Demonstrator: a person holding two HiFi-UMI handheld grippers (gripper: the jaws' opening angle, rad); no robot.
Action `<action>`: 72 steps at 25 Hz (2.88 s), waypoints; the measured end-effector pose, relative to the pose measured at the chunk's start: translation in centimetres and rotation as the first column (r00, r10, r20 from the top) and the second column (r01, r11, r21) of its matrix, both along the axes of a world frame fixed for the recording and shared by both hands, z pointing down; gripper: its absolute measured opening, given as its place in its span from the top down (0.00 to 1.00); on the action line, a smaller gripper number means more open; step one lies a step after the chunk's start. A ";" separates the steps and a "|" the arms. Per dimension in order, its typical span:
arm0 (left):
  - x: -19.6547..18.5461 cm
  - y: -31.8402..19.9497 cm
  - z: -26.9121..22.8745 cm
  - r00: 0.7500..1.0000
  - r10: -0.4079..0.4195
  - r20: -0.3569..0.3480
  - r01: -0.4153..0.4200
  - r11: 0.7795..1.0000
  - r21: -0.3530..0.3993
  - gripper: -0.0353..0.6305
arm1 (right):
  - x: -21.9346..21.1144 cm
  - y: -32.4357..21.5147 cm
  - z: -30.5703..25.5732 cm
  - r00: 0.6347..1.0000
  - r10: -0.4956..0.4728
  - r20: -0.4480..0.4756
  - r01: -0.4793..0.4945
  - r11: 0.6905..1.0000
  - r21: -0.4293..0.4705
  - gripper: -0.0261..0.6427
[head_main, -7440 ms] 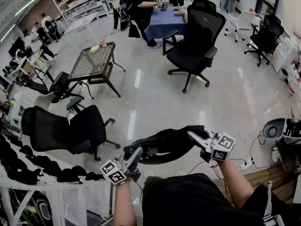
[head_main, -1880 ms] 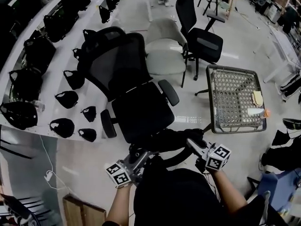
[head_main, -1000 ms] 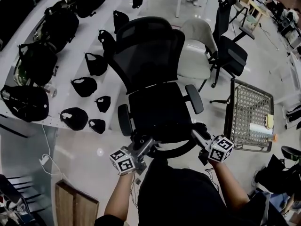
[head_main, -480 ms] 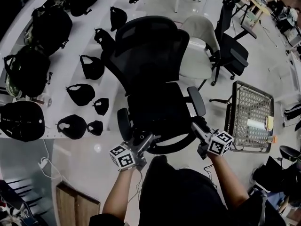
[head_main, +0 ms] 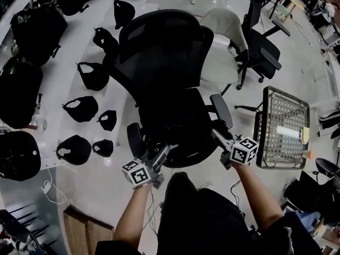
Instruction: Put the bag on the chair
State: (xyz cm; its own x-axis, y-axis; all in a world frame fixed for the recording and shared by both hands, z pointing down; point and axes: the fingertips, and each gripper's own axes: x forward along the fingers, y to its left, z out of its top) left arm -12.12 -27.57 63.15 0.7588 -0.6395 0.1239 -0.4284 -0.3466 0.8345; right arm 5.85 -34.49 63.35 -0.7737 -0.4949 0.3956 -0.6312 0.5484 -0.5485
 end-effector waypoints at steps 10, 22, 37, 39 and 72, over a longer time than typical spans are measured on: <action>-1.6 -5.1 5.4 0.999 -0.030 0.030 0.031 0.998 -0.063 0.91 | -1.2 -4.8 5.7 0.999 -0.010 -0.039 0.007 0.997 -0.070 0.94; -3.3 -9.2 11.1 0.996 -0.049 0.077 0.059 0.990 -0.124 0.91 | -2.8 -8.0 12.0 0.992 -0.027 -0.120 0.008 0.988 -0.157 0.94; -4.8 -9.0 17.9 0.987 -0.027 0.159 0.058 0.979 -0.193 0.91 | -3.6 -7.3 19.4 0.960 -0.072 -0.269 0.010 0.974 -0.225 0.94; -4.9 -9.0 18.2 0.985 -0.028 0.168 0.060 0.980 -0.188 0.91 | -3.6 -7.3 19.8 0.960 -0.073 -0.269 0.010 0.974 -0.226 0.94; -6.3 -2.0 26.2 0.846 -0.081 0.526 0.271 0.916 -0.295 0.51 | -3.3 -0.1 24.8 0.926 -0.089 -0.368 -0.049 0.935 -0.350 0.60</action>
